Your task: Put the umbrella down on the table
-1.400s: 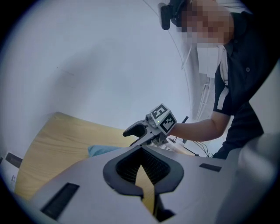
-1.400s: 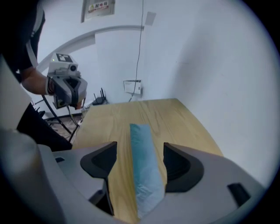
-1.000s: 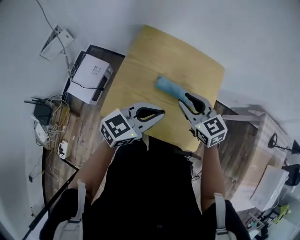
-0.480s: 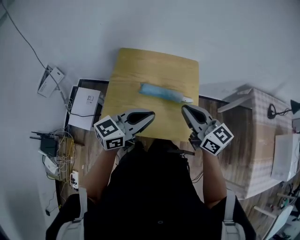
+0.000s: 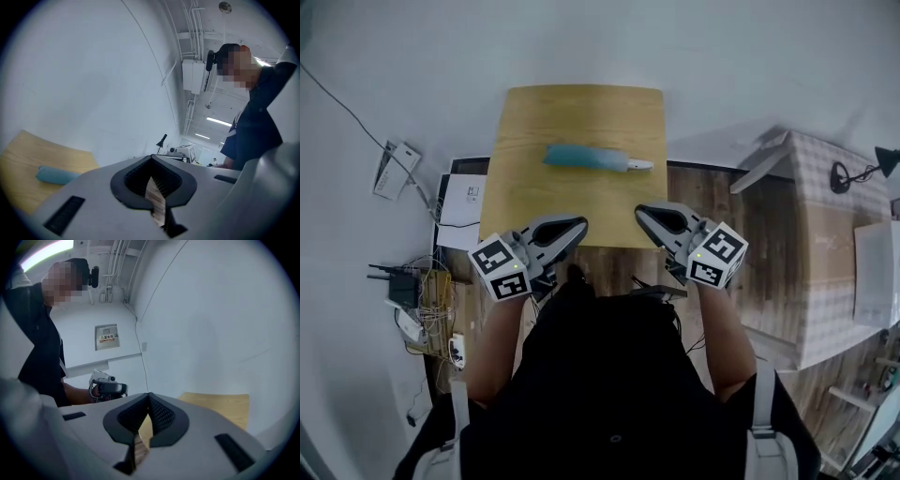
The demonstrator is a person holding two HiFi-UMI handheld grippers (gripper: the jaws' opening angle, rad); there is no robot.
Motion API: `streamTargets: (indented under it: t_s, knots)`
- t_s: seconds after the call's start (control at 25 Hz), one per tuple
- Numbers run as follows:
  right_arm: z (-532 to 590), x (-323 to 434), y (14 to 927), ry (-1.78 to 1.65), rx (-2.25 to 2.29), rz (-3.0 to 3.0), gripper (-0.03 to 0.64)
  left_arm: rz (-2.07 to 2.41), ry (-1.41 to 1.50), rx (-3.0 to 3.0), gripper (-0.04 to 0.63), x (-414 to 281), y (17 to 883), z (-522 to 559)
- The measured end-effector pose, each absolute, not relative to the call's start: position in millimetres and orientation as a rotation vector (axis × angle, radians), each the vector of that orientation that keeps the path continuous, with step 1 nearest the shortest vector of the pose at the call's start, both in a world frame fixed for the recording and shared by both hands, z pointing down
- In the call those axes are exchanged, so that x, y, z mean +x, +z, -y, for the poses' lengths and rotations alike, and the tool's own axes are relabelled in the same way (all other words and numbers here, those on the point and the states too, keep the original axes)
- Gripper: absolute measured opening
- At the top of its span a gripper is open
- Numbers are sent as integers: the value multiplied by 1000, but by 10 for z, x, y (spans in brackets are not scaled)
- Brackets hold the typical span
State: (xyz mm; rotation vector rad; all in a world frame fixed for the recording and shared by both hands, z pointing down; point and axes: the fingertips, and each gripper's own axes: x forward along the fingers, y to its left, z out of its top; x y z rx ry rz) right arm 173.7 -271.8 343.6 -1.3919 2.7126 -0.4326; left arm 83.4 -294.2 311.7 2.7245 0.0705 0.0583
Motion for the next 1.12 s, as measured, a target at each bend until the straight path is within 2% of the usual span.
streamTargets:
  t_s: [0.48, 1.12]
  knots:
    - [1421, 1941, 3675, -536, -1246, -2697, 18, -19, 118, 2674, 12, 1061, 3313, 1415]
    - [480, 1462, 3472, -486, -1238, -2725, 18, -71, 50, 2741, 12, 687, 3022, 459]
